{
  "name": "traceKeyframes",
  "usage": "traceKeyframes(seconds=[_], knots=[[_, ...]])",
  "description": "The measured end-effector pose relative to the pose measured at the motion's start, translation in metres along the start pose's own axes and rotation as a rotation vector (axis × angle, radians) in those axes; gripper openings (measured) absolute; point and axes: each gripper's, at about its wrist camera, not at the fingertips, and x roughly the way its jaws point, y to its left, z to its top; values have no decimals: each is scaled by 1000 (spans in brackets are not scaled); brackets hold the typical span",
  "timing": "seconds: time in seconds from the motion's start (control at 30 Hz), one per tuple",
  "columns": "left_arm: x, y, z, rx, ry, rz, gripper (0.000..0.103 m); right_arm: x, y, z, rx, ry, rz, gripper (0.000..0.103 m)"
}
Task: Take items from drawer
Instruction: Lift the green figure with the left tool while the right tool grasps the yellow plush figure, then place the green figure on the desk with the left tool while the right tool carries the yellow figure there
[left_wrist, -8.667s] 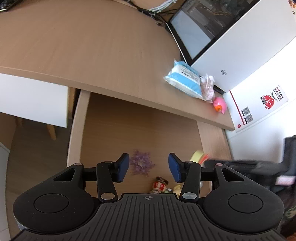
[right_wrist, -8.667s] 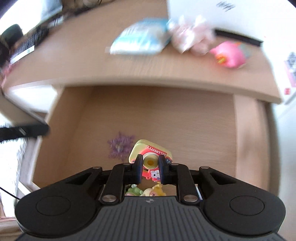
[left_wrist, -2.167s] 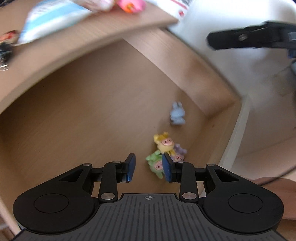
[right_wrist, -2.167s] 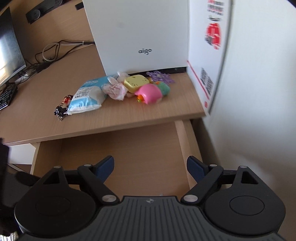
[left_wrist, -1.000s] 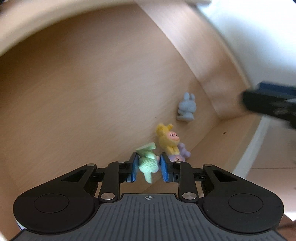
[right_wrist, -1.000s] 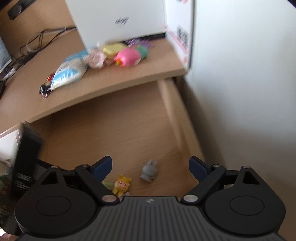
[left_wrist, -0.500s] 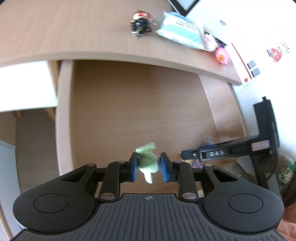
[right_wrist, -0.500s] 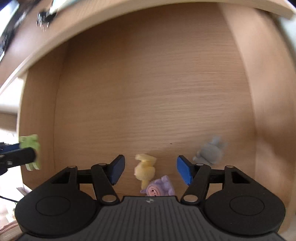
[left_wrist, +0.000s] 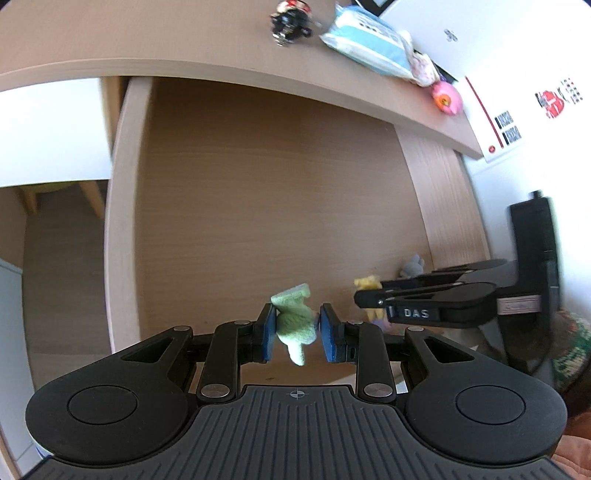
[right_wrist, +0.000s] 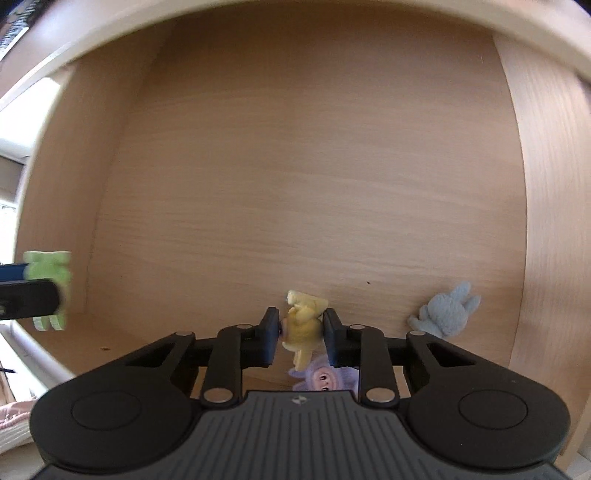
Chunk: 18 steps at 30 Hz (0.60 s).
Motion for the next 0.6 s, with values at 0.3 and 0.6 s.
traceKeyframes(seconds=[0.3,0.6], knots=[[-45,-14,54,103,-227,52,29,-74,8,-2,15,-225,59,25],[-47,5,155,79,-385,129,29,-120,-12,5,95,-403,83,25]])
